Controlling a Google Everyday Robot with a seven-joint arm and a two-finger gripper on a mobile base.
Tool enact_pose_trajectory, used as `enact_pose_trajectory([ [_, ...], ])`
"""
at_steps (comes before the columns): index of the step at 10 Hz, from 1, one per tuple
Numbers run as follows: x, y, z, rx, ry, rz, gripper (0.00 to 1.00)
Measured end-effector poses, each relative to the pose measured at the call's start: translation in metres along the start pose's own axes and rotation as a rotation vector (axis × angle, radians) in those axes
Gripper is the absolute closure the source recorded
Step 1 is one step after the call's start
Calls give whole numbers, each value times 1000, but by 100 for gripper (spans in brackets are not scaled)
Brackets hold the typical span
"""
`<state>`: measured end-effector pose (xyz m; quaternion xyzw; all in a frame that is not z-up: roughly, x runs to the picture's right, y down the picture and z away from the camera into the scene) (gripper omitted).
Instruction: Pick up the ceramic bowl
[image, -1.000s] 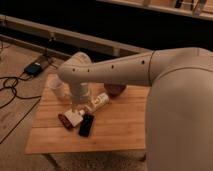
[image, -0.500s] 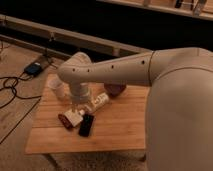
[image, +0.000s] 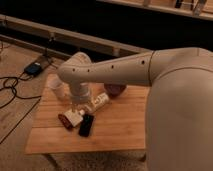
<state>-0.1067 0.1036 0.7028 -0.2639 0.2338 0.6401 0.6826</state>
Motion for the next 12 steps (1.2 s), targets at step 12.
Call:
enact_pose_trajectory([
  [12,-11,-7,-3,16,-26,-1,35],
])
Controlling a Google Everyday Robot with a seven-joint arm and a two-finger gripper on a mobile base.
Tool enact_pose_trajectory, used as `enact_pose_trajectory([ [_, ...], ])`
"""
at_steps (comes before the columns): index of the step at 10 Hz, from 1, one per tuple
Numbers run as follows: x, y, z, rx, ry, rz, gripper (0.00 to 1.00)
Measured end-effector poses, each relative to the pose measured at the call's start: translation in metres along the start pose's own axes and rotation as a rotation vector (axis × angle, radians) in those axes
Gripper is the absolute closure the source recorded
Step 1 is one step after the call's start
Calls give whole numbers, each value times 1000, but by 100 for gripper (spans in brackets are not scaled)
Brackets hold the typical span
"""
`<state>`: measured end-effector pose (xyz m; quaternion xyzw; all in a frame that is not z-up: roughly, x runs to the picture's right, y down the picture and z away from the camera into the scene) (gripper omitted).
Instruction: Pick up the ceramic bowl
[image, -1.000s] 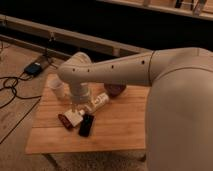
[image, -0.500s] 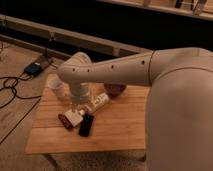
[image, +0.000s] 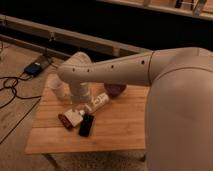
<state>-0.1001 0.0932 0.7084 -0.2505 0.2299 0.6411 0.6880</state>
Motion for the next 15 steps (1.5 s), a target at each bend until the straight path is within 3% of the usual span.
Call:
enact_pose_trajectory([
  [2,-24,-25,0,28,-32,18,35],
  [5,-74,-84,15,59,-58,45,35],
  [8,-125,-122,37,27,-105,33,35],
  [11,-169,-167,54,-1,-137,72,35],
  [15,-198,-206,83,-14,-97,116,35],
])
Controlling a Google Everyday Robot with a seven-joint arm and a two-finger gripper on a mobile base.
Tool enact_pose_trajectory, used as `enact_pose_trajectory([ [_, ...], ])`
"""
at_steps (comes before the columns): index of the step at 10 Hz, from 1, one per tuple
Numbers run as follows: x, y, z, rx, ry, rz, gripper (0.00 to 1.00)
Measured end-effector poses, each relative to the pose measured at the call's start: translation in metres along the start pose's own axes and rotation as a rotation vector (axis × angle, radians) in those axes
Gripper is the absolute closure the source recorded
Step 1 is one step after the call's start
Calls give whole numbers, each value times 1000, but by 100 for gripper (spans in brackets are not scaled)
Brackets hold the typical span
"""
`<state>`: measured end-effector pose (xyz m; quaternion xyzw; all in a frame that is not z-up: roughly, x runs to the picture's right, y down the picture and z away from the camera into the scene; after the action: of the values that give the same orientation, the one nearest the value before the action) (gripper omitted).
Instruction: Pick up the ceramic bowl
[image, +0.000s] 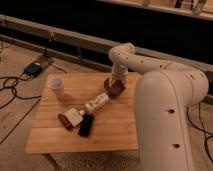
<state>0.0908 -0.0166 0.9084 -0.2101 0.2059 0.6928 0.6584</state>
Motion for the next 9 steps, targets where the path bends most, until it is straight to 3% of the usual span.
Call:
enact_pose_trajectory([
  [6,-23,-23,29,-6,54,37,35],
  [9,-28,-32,42,-33,78,54,35],
])
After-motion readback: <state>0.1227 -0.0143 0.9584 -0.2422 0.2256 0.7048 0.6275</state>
